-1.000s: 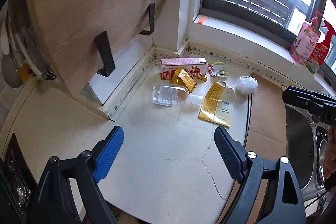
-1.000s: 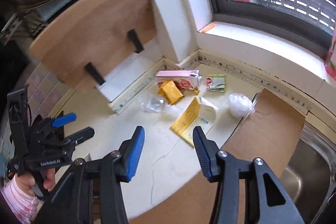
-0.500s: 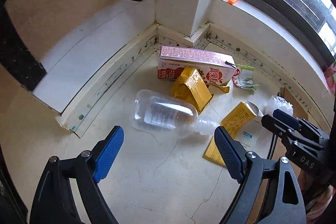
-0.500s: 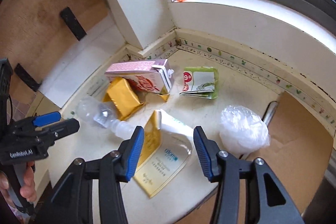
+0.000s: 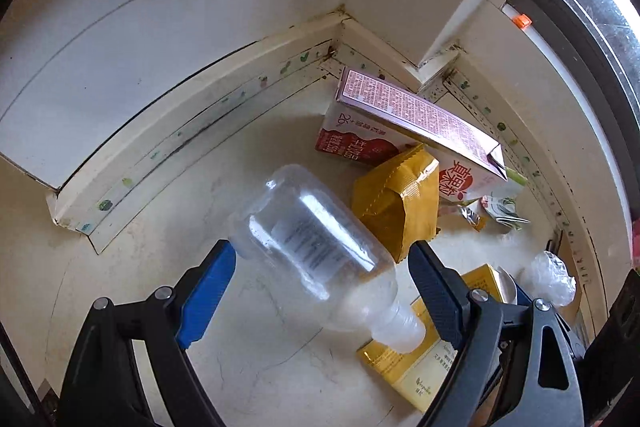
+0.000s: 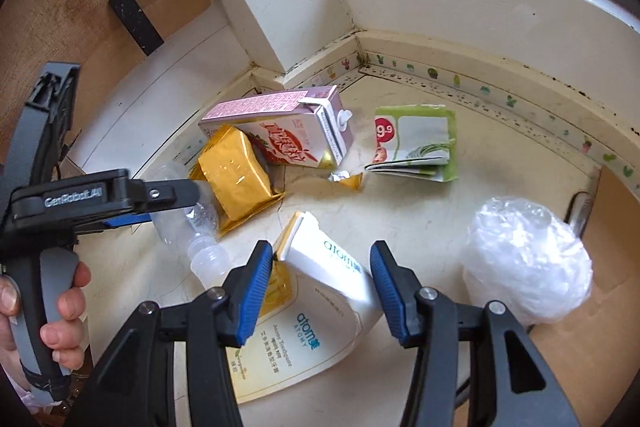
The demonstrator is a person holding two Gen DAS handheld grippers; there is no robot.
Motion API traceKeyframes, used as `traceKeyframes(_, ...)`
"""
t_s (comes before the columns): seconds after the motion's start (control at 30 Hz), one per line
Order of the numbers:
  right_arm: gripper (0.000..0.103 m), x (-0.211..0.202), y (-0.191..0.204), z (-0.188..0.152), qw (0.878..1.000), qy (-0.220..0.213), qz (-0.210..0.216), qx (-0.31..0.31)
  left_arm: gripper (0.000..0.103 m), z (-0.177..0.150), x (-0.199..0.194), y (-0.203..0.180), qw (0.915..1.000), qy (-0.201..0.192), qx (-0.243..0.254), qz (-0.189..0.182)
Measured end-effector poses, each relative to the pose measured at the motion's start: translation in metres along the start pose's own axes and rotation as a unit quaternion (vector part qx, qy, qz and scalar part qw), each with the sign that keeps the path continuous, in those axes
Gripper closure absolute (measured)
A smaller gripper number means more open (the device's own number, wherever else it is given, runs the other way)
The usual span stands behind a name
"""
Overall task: Collect trash
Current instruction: 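Grasp the clear plastic bottle with the left tool while the right tool grasps the yellow sachet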
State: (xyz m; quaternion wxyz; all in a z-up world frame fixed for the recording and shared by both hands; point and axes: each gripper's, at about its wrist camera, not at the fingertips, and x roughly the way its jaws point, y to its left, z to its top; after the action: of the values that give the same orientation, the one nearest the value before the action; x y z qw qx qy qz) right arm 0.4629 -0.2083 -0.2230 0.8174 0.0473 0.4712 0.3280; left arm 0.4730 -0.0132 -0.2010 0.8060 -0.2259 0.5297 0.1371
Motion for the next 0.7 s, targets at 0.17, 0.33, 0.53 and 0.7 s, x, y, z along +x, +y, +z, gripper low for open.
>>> traceKeyframes(0.17, 0.054, 0.000, -0.003, 0.002, 1.000, 0.013, 0.006, 0.012, 0.017, 0.001, 0.008, -0.003, 0.9999, -0.001, -0.005, 0.013)
traceKeyframes(0.33, 0.060, -0.009, -0.005, -0.001, 0.999, 0.019, 0.011, 0.029, 0.024, -0.002, 0.006, -0.003, 0.9998, -0.011, 0.000, 0.015)
traceKeyframes(0.53, 0.066, -0.025, -0.001, -0.010, 0.999, 0.023, 0.010, 0.035, 0.040, -0.013, -0.007, 0.001, 0.9999, -0.008, 0.011, -0.002)
traceKeyframes(0.7, 0.067, -0.044, 0.007, -0.016, 0.999, 0.017, 0.011, 0.036, 0.042, -0.023, -0.033, -0.002, 0.9984, -0.016, 0.055, -0.004)
